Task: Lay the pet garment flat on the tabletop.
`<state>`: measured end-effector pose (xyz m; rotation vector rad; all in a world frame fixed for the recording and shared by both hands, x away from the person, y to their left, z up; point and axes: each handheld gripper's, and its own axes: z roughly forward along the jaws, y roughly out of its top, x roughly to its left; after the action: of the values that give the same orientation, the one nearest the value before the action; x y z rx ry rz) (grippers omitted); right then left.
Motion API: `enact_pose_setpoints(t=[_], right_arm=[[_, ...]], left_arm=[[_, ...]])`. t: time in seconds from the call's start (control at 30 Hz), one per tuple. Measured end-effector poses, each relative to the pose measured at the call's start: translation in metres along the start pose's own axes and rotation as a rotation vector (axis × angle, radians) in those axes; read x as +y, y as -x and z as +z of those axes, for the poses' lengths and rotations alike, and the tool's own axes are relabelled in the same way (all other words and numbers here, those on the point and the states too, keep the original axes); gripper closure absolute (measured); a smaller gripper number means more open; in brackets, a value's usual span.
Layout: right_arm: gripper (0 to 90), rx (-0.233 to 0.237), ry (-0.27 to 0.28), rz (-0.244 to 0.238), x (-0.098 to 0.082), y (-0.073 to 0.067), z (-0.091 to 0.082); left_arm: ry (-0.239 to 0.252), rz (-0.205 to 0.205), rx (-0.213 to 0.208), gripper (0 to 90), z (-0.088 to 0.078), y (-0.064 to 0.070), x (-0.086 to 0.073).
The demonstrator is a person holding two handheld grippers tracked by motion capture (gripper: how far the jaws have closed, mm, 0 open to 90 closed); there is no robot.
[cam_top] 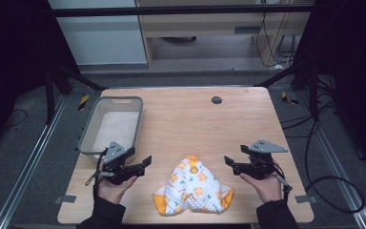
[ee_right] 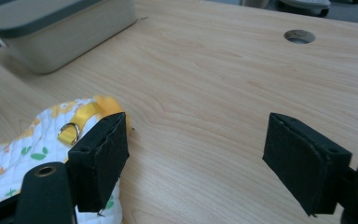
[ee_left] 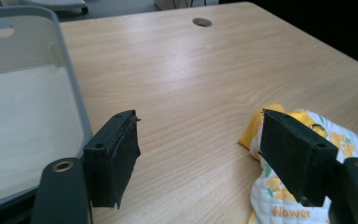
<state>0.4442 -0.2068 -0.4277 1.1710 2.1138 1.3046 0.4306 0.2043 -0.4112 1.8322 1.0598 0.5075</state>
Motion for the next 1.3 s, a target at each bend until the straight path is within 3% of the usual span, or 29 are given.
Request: enact_pose_setpoints(t=[0.2, 0.43, 0.9, 1.07, 1.3], right_arm=[[27.7, 0.032, -0.04, -0.019, 0.0, -0.008, 0.011], [33.4, 0.068, -0.062, -0.032, 0.002, -0.015, 0.019], [44.7, 0.164, -0.182, -0.095, -0.007, -0.038, 0.049], [47.1, 0.197, -0.219, -0.113, -0.011, -0.043, 0.055], [52.8, 0.223, -0.262, -0.126, -0.014, -0.046, 0.061]], left_arm=[[-0.088, 0.033, -0.044, 32.1, 0.024, 0.012, -0.012], [-0.121, 0.059, -0.079, 36.2, 0.038, 0.021, -0.012], [-0.227, 0.105, -0.162, 40.9, 0.066, 0.04, -0.024], [-0.267, 0.123, -0.176, 44.0, 0.075, 0.045, -0.028], [-0.287, 0.135, -0.19, 50.7, 0.081, 0.047, -0.031]])
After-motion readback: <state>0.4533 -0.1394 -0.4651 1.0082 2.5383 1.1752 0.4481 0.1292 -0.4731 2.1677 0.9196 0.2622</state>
